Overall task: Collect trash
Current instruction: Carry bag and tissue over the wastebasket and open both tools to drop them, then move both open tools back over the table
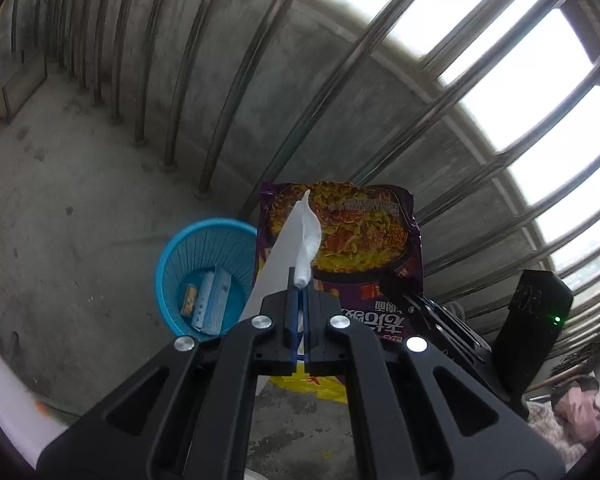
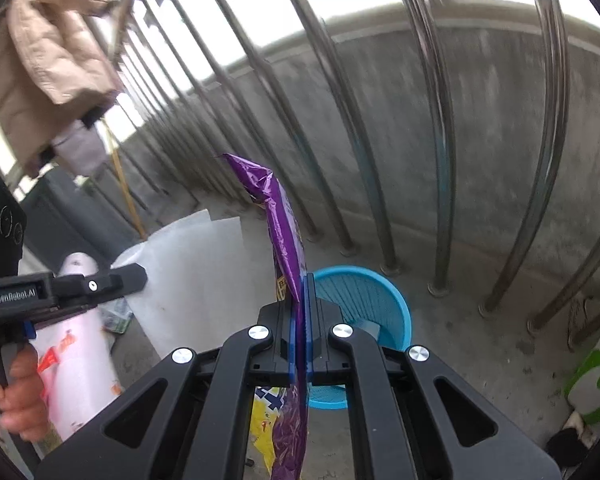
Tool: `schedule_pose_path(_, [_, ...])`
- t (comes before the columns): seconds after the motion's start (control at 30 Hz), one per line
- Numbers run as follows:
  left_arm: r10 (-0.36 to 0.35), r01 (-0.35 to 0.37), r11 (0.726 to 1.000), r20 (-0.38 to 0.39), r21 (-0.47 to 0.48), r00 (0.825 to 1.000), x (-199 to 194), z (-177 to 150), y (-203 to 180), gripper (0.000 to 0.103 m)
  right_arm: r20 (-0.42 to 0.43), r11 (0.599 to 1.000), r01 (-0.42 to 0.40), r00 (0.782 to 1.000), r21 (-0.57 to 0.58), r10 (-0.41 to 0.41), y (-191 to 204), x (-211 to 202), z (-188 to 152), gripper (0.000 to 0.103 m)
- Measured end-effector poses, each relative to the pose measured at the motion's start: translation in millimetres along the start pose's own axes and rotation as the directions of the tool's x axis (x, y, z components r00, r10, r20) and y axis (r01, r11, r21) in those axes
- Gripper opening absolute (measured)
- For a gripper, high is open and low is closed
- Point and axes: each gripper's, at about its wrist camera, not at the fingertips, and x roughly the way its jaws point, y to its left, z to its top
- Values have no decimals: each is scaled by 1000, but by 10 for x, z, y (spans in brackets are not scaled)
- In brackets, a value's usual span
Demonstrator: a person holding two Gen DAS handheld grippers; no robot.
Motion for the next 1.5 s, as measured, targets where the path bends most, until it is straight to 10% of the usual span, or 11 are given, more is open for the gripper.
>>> schedule_pose_path(0.13, [32,-33,999,-65,-15,997,487,131,115,0,-58,996,20,998,83,-15,-124,460,29,4])
schedule_pose_path(0.23, [67,-73,996,-113,-55,991,813,194,245,31,-119,987,49,992,154,-31,-288,870,-19,9])
schedule_pose_path(0.33, [108,-120,989,-127,-86,986,938,216,379,39,-237,965,58,972,254,4,-507,1373,-147,54])
schedule_pose_path(0.8, [114,-109,990,58,-84,992,-118,176,277,50,-262,924,95,965,370,6,-854,1428,-480,57])
schedule_pose_path(1.13, [161,-163,987,192,-7,968,-1210,-297,-107,67,-196,959,-54,974,279,112,-425,761,-382,57])
schedule_pose_path(1.2, [191,-198,980,254,3,948,-1485,-523,-126,68,-191,973,-115,970,201,154,-138,600,-295,57])
schedule_pose_path(1.3, [324,-326,943,395,-64,860,-1996,-1015,-49,68,-212,979,-192,956,71,203,315,395,-209,57])
schedule_pose_path(1.5, [482,-395,875,427,-281,765,-2850,-2104,400,68,-354,923,-370,881,-105,313,1239,81,-342,57])
